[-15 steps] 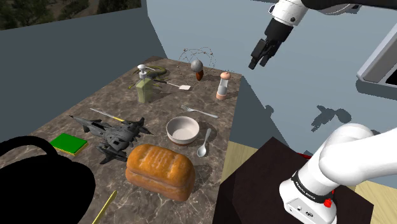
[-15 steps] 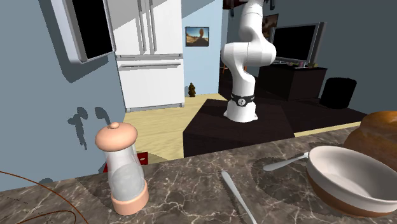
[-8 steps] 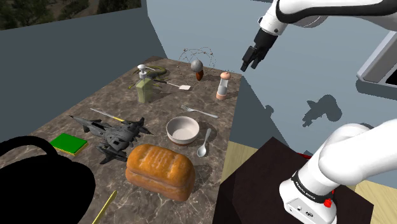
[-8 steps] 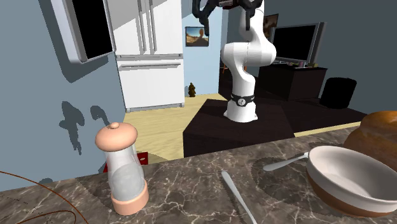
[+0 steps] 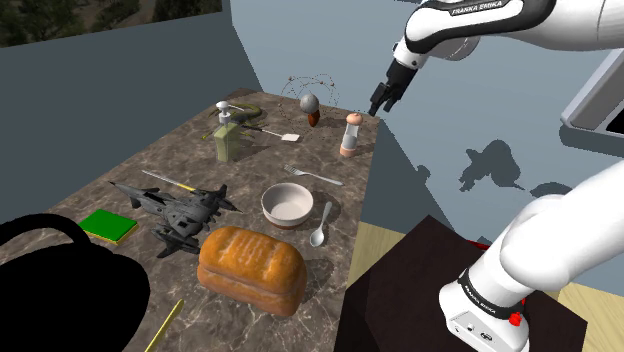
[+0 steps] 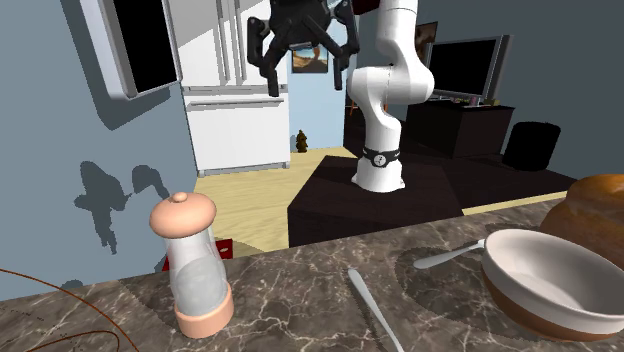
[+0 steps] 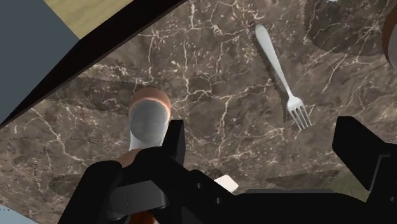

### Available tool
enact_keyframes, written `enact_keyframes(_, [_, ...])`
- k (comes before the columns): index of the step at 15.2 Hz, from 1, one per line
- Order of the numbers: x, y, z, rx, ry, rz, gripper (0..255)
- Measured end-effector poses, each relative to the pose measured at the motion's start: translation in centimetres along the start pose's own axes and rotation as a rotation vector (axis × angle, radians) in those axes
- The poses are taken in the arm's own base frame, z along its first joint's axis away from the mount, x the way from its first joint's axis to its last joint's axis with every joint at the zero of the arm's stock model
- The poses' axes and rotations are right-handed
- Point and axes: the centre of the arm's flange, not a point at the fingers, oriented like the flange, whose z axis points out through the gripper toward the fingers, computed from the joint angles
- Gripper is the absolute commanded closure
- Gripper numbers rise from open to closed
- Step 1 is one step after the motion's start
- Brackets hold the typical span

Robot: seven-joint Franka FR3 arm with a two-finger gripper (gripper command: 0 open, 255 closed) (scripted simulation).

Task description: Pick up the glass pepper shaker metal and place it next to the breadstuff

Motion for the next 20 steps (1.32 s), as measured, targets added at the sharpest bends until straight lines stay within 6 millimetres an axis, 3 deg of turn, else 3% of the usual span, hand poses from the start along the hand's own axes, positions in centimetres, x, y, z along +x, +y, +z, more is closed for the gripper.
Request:
enact_keyframes(5, [4.2,4.3,3.1,-0.001,0.008,0.0,0])
enact_keyframes(13, [9.4,11.3,9.0,-0.002,0.018,0.0,0])
enact_keyframes(20, [10.1,12.1,12.7,-0.002,0.02,0.0,0])
